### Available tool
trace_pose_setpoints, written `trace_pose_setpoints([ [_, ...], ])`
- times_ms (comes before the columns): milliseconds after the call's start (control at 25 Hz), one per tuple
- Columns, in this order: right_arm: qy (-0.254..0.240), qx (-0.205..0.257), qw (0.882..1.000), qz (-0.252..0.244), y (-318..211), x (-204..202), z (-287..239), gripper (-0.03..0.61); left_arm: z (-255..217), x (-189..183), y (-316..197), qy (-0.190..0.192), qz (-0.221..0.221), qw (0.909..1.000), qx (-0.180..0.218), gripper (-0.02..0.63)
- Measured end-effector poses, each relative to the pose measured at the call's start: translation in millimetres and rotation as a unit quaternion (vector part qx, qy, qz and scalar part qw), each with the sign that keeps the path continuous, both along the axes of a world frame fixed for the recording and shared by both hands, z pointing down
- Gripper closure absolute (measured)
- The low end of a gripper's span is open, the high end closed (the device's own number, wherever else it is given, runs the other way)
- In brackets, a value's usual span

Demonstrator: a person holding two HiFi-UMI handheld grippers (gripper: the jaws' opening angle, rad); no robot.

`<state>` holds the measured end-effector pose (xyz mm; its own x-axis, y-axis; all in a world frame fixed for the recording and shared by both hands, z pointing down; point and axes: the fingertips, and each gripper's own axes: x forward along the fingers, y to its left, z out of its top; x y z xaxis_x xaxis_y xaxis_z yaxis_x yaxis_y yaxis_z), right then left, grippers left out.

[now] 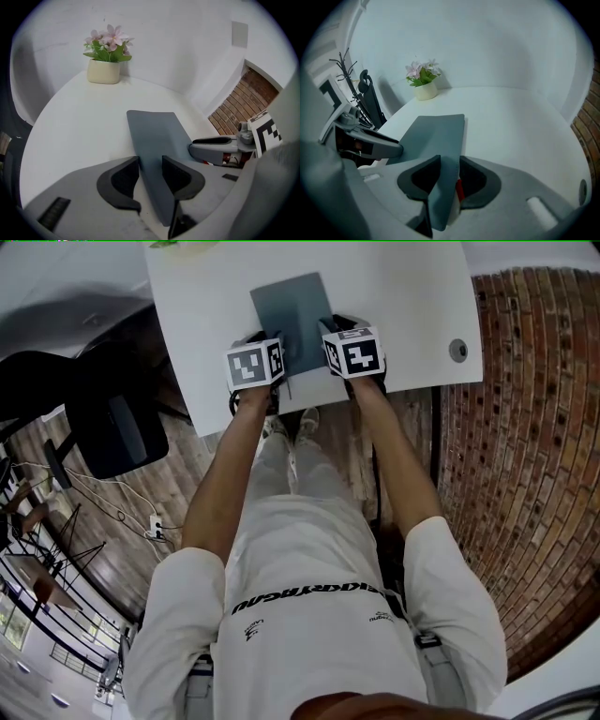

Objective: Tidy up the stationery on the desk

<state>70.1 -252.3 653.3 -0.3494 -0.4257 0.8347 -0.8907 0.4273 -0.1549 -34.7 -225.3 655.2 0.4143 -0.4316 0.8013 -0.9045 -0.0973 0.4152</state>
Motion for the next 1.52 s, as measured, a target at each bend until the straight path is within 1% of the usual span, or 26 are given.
trace_pose_setpoints([
  [200,-0.010,-0.008,1.000,0.011,3.9,1.9,1.2,0.451,0.0,0.3,-5.4,-0.006,0.000,0.9999,0.014,0.462],
  [560,-0.005,-0.011,1.000,0.013,5.5,6.5,1.9,0.449,1.4,1.8,-5.4,-0.009,0.000,0.9999,0.015,0.462],
  [640,-0.006,-0.008,1.000,0.012,5.0,6.7,0.3,0.440,-0.3,0.2,-5.5,-0.008,-0.006,0.9998,0.015,0.462],
  [760,-0.022,0.010,1.000,0.018,0.9,6.5,-10.3,0.435,-8.3,-5.4,-7.3,-0.011,-0.014,0.9995,0.027,0.463],
  [880,-0.032,0.032,0.999,0.027,-4.6,13.1,-28.1,0.435,-23.1,-6.5,-9.1,-0.021,-0.011,0.9984,0.052,0.467],
  [1040,-0.043,0.064,0.997,0.026,-6.1,23.6,-57.2,0.434,-49.6,-10.3,-9.4,-0.039,-0.015,0.9939,0.102,0.532],
  [1200,-0.047,0.079,0.996,0.005,5.3,33.6,-80.1,0.434,-83.2,-7.1,-3.4,-0.034,-0.020,0.9858,0.163,0.612],
  [1360,-0.048,0.079,0.995,-0.028,27.0,40.0,-88.9,0.434,-115.2,-1.8,8.4,-0.027,-0.019,0.9765,0.213,0.617],
  [1520,-0.009,0.068,0.996,-0.062,47.4,52.6,-76.6,0.434,-143.5,3.3,24.8,-0.014,-0.024,0.9682,0.248,0.616],
])
